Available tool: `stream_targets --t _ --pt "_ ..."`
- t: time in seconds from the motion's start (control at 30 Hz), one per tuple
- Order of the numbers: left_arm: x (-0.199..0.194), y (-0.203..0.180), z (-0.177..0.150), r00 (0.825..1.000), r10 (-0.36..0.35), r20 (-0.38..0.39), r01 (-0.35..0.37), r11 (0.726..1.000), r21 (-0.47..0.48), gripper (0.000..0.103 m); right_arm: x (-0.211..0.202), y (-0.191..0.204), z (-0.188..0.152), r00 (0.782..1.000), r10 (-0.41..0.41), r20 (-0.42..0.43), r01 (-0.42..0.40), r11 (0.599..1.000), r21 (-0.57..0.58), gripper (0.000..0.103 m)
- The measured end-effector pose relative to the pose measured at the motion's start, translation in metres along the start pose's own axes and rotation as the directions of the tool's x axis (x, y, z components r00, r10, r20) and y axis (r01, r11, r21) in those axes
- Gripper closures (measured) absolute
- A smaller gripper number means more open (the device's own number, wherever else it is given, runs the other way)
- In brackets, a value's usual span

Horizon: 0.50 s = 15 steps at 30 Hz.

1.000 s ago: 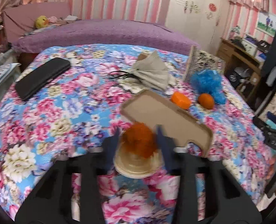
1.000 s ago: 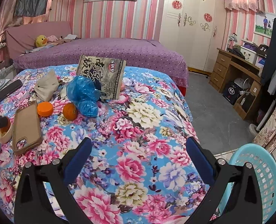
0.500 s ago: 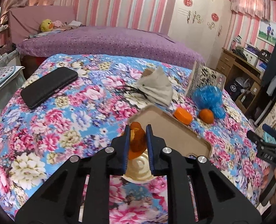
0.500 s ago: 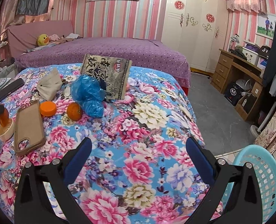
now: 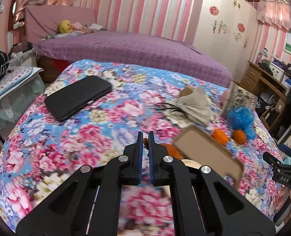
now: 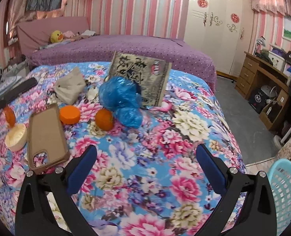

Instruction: Collect trash

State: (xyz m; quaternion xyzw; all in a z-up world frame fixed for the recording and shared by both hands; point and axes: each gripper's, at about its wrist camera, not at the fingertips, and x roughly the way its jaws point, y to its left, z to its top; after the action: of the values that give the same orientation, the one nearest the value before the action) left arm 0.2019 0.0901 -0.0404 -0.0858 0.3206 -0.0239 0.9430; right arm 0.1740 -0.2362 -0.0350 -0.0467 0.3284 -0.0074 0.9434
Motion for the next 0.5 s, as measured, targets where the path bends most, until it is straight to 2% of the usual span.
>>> stream_targets --t 0.07,0.1,0.13,0.17,0.2,0.33,0.5 --pt "0.006 0.014 -0.001 0.999 0.01 -0.031 -0.01 1.0 -0.029 0.098 0.002 0.007 0.0 1.0 -0.015 -0.006 0.015 0.999 -0.03 0.005" --pt "0.008 0.019 -0.002 0.999 0.027 -0.04 -0.028 0.999 -0.042 0.083 0.002 0.008 0.0 1.0 -0.019 -0.007 0.018 0.999 -0.038 0.005" --pt "0.012 0.026 -0.003 0.997 0.04 -0.059 -0.043 0.997 -0.057 0.074 0.002 0.01 0.0 1.0 -0.023 -0.007 0.023 0.999 -0.046 0.005" --pt "0.012 0.03 -0.004 0.997 0.053 -0.06 -0.057 0.996 -0.066 0.054 0.002 0.011 0.0 1.0 -0.027 -0.007 0.027 0.998 -0.051 0.005" --pt "0.012 0.033 -0.005 0.996 0.07 -0.055 -0.074 0.994 -0.078 0.047 0.002 0.011 0.0 1.0 -0.03 -0.008 0.029 0.998 -0.054 0.005" --pt "0.007 0.038 -0.006 0.998 0.047 -0.045 -0.051 0.993 -0.108 0.041 0.002 0.01 0.0 0.999 -0.034 -0.013 0.033 0.998 -0.054 0.005" --pt "0.009 0.019 -0.006 0.999 0.021 -0.045 -0.024 0.997 -0.071 0.034 0.004 0.01 0.0 0.999 -0.04 -0.016 0.039 0.998 -0.054 0.005"
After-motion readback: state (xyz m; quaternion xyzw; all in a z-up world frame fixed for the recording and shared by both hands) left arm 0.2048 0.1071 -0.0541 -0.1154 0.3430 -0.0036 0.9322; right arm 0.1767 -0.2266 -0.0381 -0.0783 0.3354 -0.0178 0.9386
